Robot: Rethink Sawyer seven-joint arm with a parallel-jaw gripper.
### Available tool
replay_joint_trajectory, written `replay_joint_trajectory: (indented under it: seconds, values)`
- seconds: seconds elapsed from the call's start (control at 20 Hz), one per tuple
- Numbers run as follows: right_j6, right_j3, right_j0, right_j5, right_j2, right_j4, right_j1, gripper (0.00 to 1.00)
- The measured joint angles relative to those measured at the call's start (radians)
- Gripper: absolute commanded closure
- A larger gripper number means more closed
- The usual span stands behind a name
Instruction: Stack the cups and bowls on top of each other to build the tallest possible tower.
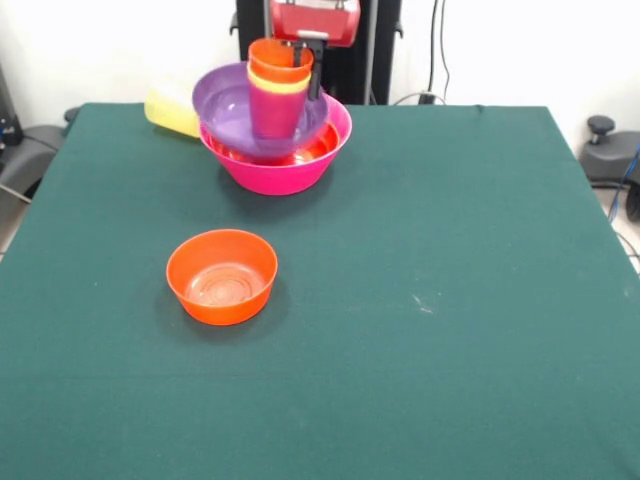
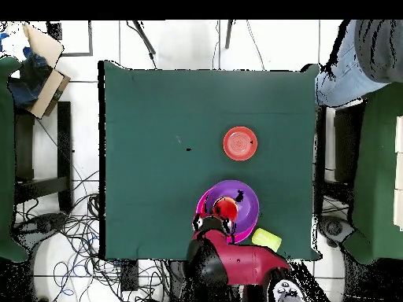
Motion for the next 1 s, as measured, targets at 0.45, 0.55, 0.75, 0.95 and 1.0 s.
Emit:
replay_joint_trajectory:
  seconds: [0.45, 0.55, 0.75, 0.95, 1.0]
  values:
    - [0.0, -0.017, 0.056, -0.162, -0.067, 0.02, 0.076, 1.0]
    - [0.0, -0.018, 0.064, -0.171, -0.073, 0.022, 0.084, 1.0]
    - [0.0, -0.019, 0.071, -0.187, -0.082, 0.023, 0.091, 1.0]
    - [0.0, -0.02, 0.075, -0.197, -0.087, 0.023, 0.094, 1.0]
    - [0.0, -0.021, 0.08, -0.205, -0.093, 0.024, 0.1, 0.0]
